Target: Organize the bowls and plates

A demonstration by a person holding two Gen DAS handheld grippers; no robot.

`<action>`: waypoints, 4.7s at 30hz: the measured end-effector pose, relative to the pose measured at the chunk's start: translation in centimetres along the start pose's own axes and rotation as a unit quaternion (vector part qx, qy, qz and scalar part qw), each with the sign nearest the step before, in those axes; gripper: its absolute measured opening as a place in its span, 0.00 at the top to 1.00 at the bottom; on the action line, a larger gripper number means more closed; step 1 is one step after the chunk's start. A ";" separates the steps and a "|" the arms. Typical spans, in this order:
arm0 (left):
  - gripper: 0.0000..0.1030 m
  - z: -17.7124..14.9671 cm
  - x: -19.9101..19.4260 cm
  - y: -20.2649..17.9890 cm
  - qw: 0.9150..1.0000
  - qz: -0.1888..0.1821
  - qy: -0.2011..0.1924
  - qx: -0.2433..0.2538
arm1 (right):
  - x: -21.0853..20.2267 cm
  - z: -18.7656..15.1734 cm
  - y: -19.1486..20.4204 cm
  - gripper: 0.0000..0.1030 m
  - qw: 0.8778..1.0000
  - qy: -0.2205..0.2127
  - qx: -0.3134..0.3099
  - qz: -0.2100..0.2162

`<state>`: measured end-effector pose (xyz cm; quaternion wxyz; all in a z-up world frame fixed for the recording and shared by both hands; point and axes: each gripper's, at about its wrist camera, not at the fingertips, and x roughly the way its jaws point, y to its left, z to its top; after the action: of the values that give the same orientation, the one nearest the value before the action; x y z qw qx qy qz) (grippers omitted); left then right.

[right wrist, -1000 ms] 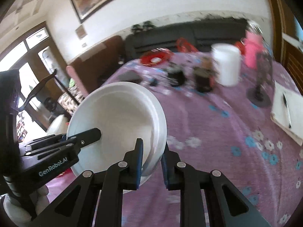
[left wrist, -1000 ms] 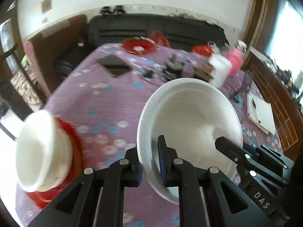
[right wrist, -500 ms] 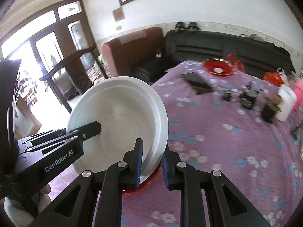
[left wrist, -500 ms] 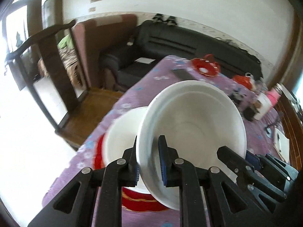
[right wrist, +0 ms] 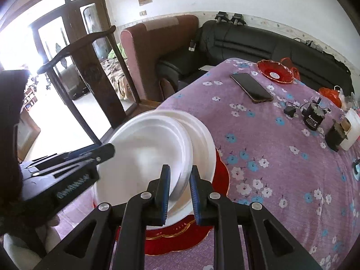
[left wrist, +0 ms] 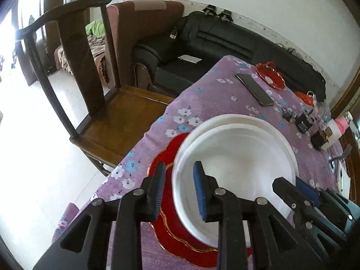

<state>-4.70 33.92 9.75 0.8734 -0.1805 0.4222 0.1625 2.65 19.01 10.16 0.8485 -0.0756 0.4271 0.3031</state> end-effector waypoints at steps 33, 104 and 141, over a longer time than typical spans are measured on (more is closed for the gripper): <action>0.08 -5.9 -10.3 -4.7 0.973 0.097 -0.201 0.060 | -9.7 -5.4 -2.0 0.30 0.987 -0.144 0.052 -0.044; 0.00 -11.1 -13.7 -5.2 0.958 0.016 -0.281 0.049 | -7.0 -11.3 0.0 0.19 0.990 -0.098 0.045 -0.085; 0.00 -8.6 -11.1 -3.0 0.982 0.042 -0.185 0.018 | -7.1 -9.5 4.1 0.17 0.992 -0.110 -0.011 -0.053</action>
<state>-15.77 25.96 14.14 0.9320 -0.1139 0.2629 0.2220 -9.45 15.44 10.26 0.9043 -0.0737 0.3236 0.2684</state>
